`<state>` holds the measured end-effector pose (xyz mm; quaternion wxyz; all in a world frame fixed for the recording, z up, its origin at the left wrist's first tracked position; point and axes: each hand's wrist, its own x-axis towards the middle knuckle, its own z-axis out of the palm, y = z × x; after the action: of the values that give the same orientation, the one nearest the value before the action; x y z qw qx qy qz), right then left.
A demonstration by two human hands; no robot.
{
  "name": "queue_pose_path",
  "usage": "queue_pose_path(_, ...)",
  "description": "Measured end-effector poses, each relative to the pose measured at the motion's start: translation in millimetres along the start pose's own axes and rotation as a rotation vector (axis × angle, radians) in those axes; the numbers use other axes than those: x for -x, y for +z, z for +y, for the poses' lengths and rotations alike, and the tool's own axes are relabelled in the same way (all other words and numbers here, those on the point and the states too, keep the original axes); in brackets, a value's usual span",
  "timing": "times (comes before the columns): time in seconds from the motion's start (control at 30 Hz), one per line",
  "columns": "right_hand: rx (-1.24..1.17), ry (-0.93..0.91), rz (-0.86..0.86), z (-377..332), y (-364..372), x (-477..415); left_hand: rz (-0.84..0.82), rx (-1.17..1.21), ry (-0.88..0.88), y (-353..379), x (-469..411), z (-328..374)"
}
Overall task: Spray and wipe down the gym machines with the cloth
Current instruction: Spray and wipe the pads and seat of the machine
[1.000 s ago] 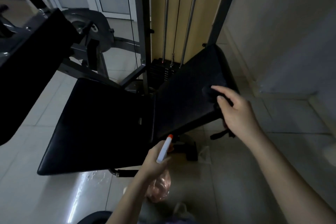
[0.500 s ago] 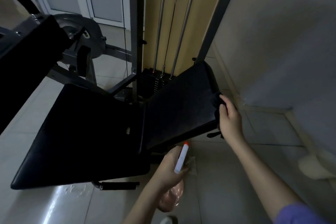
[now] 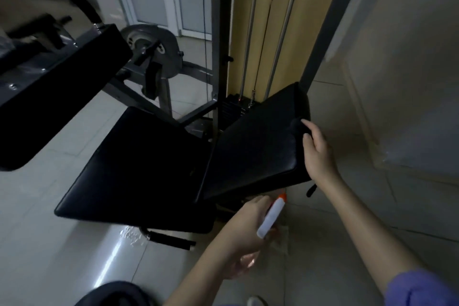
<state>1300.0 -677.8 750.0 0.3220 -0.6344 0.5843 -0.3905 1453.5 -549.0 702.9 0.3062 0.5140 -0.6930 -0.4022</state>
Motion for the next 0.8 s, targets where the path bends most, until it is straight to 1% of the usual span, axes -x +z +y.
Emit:
queue_pose_path(0.13,-0.027,-0.118,-0.112,15,-7,-5,0.167,0.013,-0.069,32,-10,15)
queue_pose_path(0.23,-0.042,-0.213,-0.135,25,-10,-11,0.321,0.006,-0.081,51,-17,19)
queue_pose_path(0.3,-0.036,-0.232,-0.149,32,-10,-12,0.402,0.073,-0.171,61,-20,24)
queue_pose_path(0.37,-0.040,-0.248,-0.163,36,-10,-12,0.485,0.071,-0.254,69,-23,26)
queue_pose_path(0.5,-0.064,-0.286,-0.150,38,-10,-14,0.552,0.033,-0.354,75,-25,25)
queue_pose_path(0.67,-0.092,-0.327,-0.186,41,-10,-13,0.560,0.049,-0.440,77,-16,15)
queue_pose_path(0.8,-0.079,-0.377,-0.190,42,-10,-10,0.590,0.060,-0.579,82,-13,7)
